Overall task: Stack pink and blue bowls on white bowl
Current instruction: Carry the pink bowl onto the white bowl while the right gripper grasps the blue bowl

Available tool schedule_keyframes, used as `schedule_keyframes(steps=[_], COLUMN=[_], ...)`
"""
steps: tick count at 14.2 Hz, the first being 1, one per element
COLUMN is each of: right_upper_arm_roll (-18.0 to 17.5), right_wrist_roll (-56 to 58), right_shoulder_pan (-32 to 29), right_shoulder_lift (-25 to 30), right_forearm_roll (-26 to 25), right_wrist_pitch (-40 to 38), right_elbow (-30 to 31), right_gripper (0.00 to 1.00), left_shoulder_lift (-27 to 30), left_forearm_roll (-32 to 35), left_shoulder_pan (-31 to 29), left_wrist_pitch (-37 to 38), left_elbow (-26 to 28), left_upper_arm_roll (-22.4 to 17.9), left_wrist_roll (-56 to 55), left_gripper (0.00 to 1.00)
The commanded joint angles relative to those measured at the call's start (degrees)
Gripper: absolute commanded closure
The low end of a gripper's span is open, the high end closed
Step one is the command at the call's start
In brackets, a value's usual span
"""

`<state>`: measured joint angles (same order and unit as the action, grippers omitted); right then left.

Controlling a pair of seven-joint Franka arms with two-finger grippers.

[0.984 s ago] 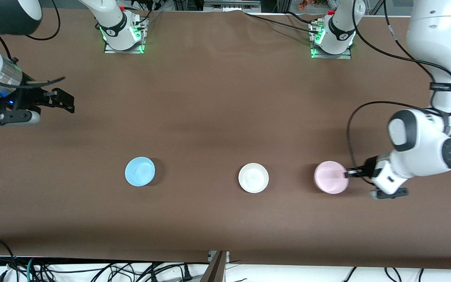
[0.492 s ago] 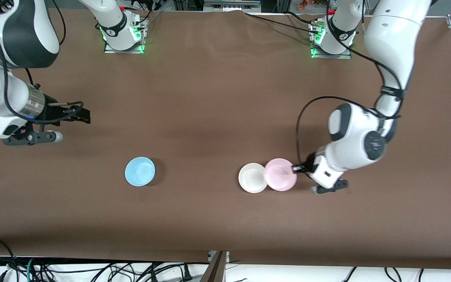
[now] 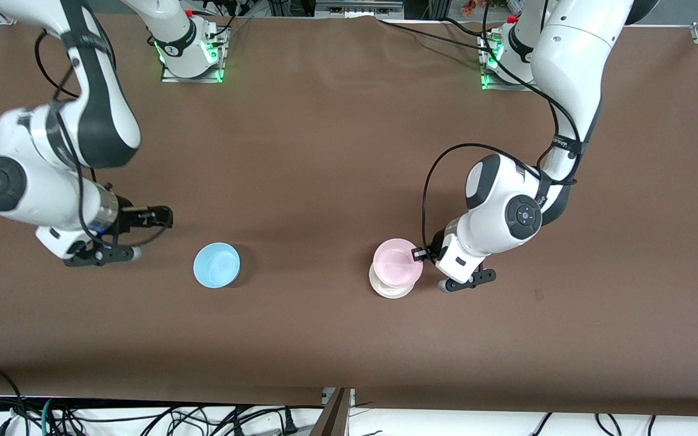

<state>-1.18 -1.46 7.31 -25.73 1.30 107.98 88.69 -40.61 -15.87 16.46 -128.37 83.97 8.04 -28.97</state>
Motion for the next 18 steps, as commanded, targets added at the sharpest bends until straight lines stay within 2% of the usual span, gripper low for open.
schedule_keyframes(steps=[1,4,8,10,12,15,18], right_upper_arm_roll=[-0.05,-0.05,-0.05,-0.05,0.04,0.04,-0.05], right_wrist_roll=[0.06,0.67,0.50,0.50,0.50,0.41,-1.61], right_shoulder_pan=[0.95,1.92,2.27,2.19,2.10,1.75,2.10], right_shoulder_lift=[-6.14,-12.75,-13.99,-14.25,-14.69,-15.40,-15.40], right_forearm_roll=[0.19,0.02,0.11,0.37,0.37,0.46,0.63], right_wrist_pitch=[7.91,18.74,20.08,20.17,20.34,22.19,22.01], right_elbow=[-0.88,-0.97,-0.27,0.43,0.79,2.10,1.84], right_gripper=[0.00,0.00,0.01,0.10,0.26,0.39,0.63], left_shoulder_lift=[-2.36,-2.81,-3.42,-3.60,-4.04,-4.30,-4.57], left_forearm_roll=[1.89,1.89,1.98,2.07,2.07,1.98,1.89], left_shoulder_pan=[1.29,1.38,1.47,1.64,1.73,1.73,1.56], left_wrist_pitch=[-1.88,-2.24,-2.94,-3.56,-3.91,-3.91,-4.00], left_elbow=[-1.97,-1.97,-1.89,-1.88,-1.88,-1.97,-2.06], left_upper_arm_roll=[-0.66,-0.66,-0.66,-0.66,-0.66,-0.66,-0.74], left_wrist_roll=[-2.58,-2.58,-2.58,-2.58,-2.58,-2.58,-2.58], left_gripper=[1.00,1.00,1.00,1.00,1.00,1.00,1.00])
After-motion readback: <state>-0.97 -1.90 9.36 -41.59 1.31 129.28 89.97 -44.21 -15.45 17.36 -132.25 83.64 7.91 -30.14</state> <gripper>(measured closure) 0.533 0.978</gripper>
